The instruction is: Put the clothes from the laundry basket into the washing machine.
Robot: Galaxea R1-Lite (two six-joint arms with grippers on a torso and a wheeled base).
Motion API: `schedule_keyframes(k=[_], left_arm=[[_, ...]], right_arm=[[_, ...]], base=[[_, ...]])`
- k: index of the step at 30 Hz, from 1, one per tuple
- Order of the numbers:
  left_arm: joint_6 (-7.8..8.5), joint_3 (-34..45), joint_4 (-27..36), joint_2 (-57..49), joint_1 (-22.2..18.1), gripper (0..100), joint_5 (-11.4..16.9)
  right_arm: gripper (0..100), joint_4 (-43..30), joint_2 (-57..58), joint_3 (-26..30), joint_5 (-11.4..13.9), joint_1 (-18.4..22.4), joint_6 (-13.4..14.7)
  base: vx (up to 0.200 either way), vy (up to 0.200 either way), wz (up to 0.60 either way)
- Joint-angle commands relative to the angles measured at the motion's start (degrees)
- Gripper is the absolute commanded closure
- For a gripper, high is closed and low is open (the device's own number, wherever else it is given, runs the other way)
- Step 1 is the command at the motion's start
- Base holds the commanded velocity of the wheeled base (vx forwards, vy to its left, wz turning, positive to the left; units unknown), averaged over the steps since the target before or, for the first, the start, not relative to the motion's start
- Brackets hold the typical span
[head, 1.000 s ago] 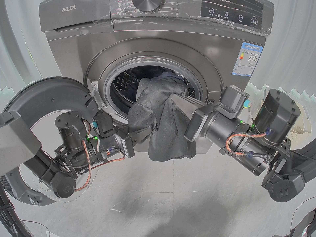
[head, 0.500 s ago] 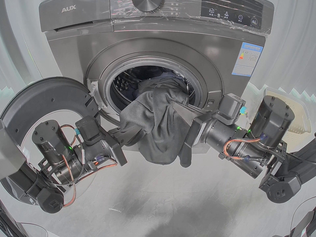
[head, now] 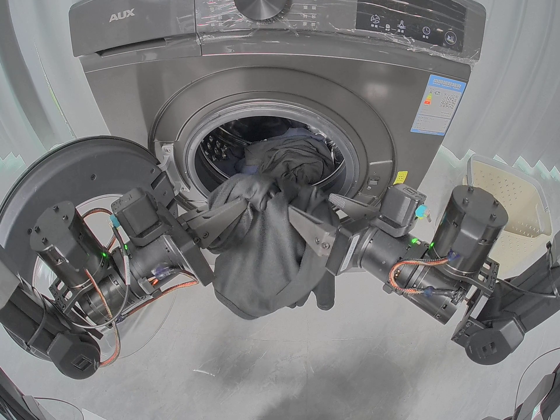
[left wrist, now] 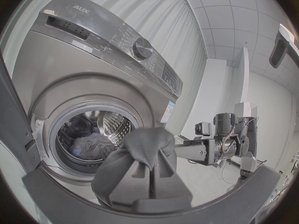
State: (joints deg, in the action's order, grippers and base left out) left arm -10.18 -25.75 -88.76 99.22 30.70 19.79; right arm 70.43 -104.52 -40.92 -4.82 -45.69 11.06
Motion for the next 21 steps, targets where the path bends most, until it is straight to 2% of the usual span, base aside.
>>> schedule_keyframes(k=[1,5,21], left_arm=[[-0.02,-1.15,-0.01,-0.43,-0.29,100,-0.19],[-0.02,-1.68,-0.01,-0.52,-0.20,100,-0.36],[-0.10,-4.93,0.08,-0.08,-0.37,100,-1.50]], right_arm=[[0,-0.20,0.20,6.12,0.07,0.34,-1.48],[0,0.06,-0.16,10.34,-0.02,0.25,-2.44],[0,0.15,-2.00,10.34,-0.02,0.60,-2.36]], base=[[0.000,0.000,0.00],[0.000,0.000,0.00],[0.000,0.000,0.00]])
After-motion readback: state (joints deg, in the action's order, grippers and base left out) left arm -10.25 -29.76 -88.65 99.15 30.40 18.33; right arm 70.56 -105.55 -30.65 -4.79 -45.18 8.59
